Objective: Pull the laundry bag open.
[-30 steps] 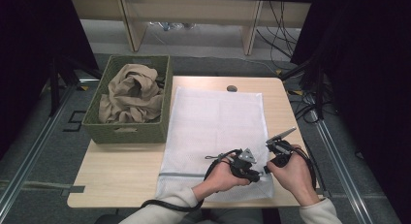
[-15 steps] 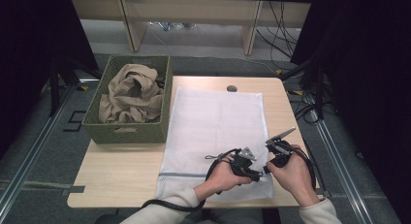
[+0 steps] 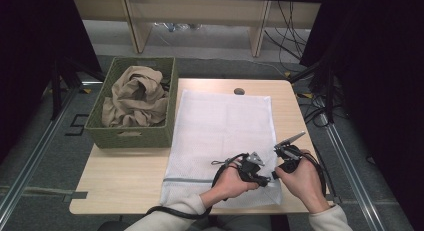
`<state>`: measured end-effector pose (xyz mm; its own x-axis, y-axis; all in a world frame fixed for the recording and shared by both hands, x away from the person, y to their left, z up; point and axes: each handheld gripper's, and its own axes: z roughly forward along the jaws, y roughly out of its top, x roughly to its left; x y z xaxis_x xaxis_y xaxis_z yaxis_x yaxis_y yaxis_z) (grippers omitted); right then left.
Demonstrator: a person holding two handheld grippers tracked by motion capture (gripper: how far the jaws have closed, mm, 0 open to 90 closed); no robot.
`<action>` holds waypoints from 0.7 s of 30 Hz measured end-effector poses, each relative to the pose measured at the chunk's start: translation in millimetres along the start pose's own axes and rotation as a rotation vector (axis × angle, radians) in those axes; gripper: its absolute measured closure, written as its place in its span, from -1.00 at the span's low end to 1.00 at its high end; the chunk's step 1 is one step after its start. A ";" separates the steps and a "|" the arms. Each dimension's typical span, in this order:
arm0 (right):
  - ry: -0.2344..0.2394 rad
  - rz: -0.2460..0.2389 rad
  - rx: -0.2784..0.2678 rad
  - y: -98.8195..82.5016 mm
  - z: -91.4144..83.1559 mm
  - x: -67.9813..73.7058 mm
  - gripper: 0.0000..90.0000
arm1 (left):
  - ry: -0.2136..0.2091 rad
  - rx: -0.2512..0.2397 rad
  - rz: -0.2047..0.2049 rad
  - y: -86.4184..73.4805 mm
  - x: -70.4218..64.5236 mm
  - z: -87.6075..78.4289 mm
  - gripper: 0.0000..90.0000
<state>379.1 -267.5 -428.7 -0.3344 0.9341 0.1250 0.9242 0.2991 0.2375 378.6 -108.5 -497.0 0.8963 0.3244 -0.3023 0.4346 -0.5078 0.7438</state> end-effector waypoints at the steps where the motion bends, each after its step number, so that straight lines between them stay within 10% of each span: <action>1: 0.001 -0.001 -0.001 -0.1 0.1 -0.3 0.91 | 0.004 0.003 0.002 0.4 -0.5 -0.5 0.92; 21: 0.014 0.009 0.006 -0.9 1.5 -1.9 0.92 | 0.012 0.024 0.002 0.9 -3.9 -3.6 0.93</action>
<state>379.1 -269.2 -430.5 -0.3284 0.9341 0.1401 0.9282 0.2917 0.2308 375.2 -107.3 -493.1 0.8960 0.3334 -0.2935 0.4353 -0.5277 0.7294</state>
